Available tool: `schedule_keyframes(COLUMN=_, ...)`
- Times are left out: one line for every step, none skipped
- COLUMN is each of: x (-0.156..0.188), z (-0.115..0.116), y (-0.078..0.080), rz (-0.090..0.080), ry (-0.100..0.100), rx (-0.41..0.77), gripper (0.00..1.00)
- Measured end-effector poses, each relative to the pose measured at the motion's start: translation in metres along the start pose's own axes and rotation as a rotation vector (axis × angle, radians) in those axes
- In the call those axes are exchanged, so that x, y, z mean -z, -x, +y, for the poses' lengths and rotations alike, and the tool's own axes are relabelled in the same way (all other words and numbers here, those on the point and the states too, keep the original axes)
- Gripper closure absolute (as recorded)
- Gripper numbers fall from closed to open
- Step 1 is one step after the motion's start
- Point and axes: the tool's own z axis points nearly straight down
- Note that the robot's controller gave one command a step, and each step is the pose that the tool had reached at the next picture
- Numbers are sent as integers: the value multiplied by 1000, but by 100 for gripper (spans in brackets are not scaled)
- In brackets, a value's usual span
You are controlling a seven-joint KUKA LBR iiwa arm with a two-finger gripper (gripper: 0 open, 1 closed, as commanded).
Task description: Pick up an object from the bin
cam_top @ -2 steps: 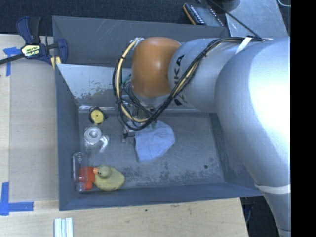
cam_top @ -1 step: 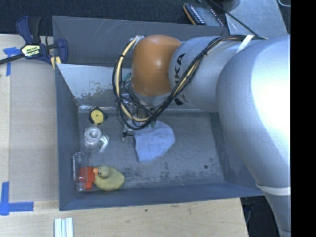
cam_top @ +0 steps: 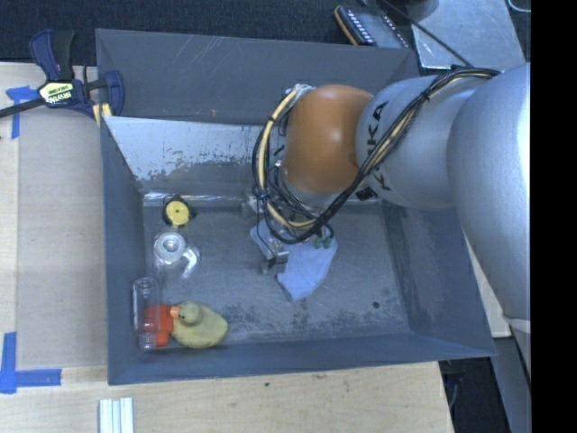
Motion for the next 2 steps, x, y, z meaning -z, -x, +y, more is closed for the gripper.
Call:
schedule_keyframes(x=-1, z=-22, y=8, rz=-6, ry=0, rx=51, gripper=0)
schedule_keyframes(x=-1, z=-35, y=-6, rz=-4, ry=1, rx=87, gripper=0)
